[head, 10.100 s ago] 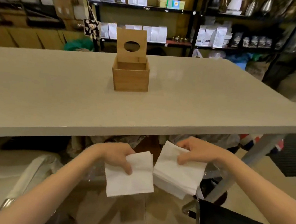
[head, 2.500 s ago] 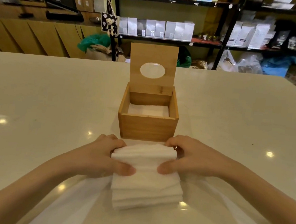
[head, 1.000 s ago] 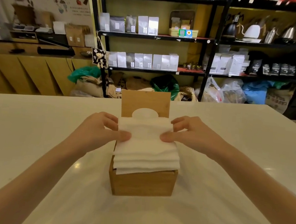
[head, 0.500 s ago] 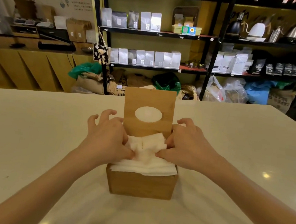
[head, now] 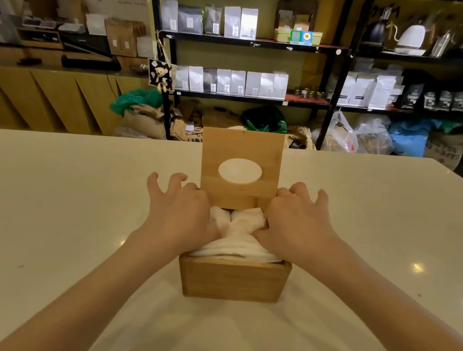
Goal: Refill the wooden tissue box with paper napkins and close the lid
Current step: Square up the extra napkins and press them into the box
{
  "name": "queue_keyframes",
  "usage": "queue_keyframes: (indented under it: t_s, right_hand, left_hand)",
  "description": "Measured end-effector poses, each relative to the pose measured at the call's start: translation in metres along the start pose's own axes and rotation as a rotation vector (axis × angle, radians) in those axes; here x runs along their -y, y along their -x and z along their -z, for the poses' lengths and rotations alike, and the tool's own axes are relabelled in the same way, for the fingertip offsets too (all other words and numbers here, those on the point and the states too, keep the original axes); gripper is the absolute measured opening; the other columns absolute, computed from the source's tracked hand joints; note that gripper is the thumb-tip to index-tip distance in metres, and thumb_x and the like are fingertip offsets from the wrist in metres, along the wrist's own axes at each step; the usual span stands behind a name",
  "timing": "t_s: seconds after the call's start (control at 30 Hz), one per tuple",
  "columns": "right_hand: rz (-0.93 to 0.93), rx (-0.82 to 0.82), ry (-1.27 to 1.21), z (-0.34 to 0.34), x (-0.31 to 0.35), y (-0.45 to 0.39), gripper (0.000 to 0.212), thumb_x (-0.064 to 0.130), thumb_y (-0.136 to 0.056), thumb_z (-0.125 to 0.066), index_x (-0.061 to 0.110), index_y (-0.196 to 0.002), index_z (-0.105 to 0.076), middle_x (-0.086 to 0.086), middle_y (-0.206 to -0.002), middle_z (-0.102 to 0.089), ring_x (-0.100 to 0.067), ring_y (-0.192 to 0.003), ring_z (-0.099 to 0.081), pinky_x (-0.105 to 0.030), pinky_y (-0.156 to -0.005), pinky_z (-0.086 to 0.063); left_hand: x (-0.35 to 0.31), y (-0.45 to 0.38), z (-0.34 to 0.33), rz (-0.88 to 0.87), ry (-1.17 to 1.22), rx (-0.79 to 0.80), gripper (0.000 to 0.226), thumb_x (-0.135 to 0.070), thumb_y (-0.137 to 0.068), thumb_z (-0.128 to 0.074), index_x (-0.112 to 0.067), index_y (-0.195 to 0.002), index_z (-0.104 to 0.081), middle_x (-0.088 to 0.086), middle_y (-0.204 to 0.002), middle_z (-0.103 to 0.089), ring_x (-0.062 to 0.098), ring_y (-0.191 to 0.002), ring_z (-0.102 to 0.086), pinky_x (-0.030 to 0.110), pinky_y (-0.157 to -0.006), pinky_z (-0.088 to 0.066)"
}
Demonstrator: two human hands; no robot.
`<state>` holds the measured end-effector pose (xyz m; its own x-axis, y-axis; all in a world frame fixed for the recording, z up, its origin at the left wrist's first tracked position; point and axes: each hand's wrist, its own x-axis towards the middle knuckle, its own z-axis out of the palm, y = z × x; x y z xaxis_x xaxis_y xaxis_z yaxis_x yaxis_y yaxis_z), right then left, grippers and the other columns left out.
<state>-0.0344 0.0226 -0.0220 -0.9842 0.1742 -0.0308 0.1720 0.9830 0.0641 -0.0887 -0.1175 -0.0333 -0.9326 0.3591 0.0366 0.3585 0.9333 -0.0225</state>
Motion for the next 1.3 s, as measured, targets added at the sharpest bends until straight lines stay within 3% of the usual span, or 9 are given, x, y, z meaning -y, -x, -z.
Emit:
queue_keyframes:
  t_s: [0.13,0.2,0.33,0.47,0.63,0.9,1.07,1.2,1.3]
  right_hand:
    - [-0.003,-0.224,-0.106,0.003,-0.008,0.008,0.020,0.037,-0.080,-0.057,0.021,-0.091,-0.062,-0.002,-0.127,-0.053,-0.028,-0.130,-0.029,-0.047,-0.108,-0.023]
    - [0.024,-0.251,-0.293,0.007,-0.016,0.012,0.013,0.038,-0.078,-0.063,0.026,-0.083,-0.063,0.001,-0.123,-0.056,-0.022,-0.128,-0.033,-0.040,-0.102,-0.029]
    - [0.075,-0.066,-0.615,0.005,-0.025,0.015,0.010,0.035,-0.077,-0.068,0.035,-0.087,-0.071,-0.003,-0.141,-0.046,-0.018,-0.137,-0.024,-0.040,-0.106,-0.026]
    - [0.107,0.168,-0.500,0.002,-0.027,0.011,0.039,0.043,-0.078,-0.064,0.044,-0.116,-0.057,0.000,-0.157,-0.013,-0.022,-0.144,0.005,-0.049,-0.115,-0.010]
    - [0.158,0.304,-0.350,0.012,-0.026,0.008,0.055,0.047,-0.078,-0.062,0.044,-0.130,-0.042,0.002,-0.156,-0.013,-0.025,-0.143,0.010,-0.052,-0.115,-0.006]
    - [0.133,0.345,-0.127,0.010,-0.017,-0.002,0.067,0.048,-0.072,-0.067,0.041,-0.133,-0.039,-0.001,-0.147,-0.032,-0.031,-0.142,-0.002,-0.057,-0.111,-0.005]
    - [0.118,0.301,-0.078,0.006,-0.011,-0.004,0.062,0.044,-0.072,-0.068,0.040,-0.130,-0.044,0.001,-0.118,-0.048,-0.028,-0.129,-0.025,-0.059,-0.108,-0.015]
    - [0.116,0.307,-0.218,0.012,-0.016,-0.002,0.063,0.045,-0.070,-0.072,0.038,-0.127,-0.047,0.010,-0.106,-0.039,-0.021,-0.122,-0.036,-0.044,-0.105,-0.030]
    - [0.100,0.260,-0.304,0.022,-0.021,0.003,0.054,0.040,-0.070,-0.074,0.031,-0.120,-0.055,0.007,-0.113,-0.049,-0.018,-0.112,-0.045,-0.036,-0.098,-0.037]
  left_hand:
    - [0.001,0.010,0.005,0.027,-0.028,-0.132,0.029,-0.049,-0.080,-0.053,-0.028,-0.097,-0.063,-0.001,-0.144,-0.039,0.024,-0.141,-0.013,0.058,-0.110,-0.002]
    - [0.002,0.016,0.012,0.022,-0.008,-0.174,0.026,-0.054,-0.077,-0.058,-0.034,-0.093,-0.061,-0.003,-0.148,-0.033,0.023,-0.142,-0.010,0.059,-0.110,-0.002]
    - [0.015,0.022,0.021,-0.068,0.189,-0.099,0.016,-0.053,-0.074,-0.063,-0.040,-0.078,-0.071,-0.012,-0.153,-0.025,0.015,-0.143,0.002,0.056,-0.111,0.007]
    - [0.022,0.018,0.013,-0.095,0.139,0.060,0.037,-0.063,-0.071,-0.057,-0.049,-0.104,-0.063,-0.008,-0.158,-0.001,0.018,-0.142,0.019,0.060,-0.108,0.014]
    - [0.024,0.010,0.006,-0.136,0.077,0.203,0.059,-0.070,-0.069,-0.053,-0.056,-0.125,-0.041,-0.007,-0.157,0.015,0.025,-0.139,0.028,0.065,-0.105,0.016]
    - [0.010,-0.001,0.009,-0.127,-0.075,0.258,0.064,-0.071,-0.064,-0.058,-0.044,-0.122,-0.053,-0.004,-0.156,-0.009,0.032,-0.140,0.022,0.070,-0.100,0.016]
    - [0.005,-0.005,0.008,-0.099,-0.075,0.275,0.065,-0.068,-0.063,-0.063,-0.041,-0.121,-0.055,0.001,-0.156,-0.010,0.033,-0.141,0.020,0.071,-0.100,0.015]
    - [0.009,-0.003,0.012,-0.082,-0.022,0.281,0.060,-0.069,-0.062,-0.062,-0.040,-0.115,-0.060,0.002,-0.157,-0.012,0.032,-0.143,0.013,0.069,-0.102,0.013]
    - [0.009,0.000,0.016,-0.074,-0.004,0.209,0.044,-0.060,-0.069,-0.064,-0.033,-0.102,-0.068,0.001,-0.156,-0.020,0.029,-0.144,0.006,0.067,-0.105,0.011]
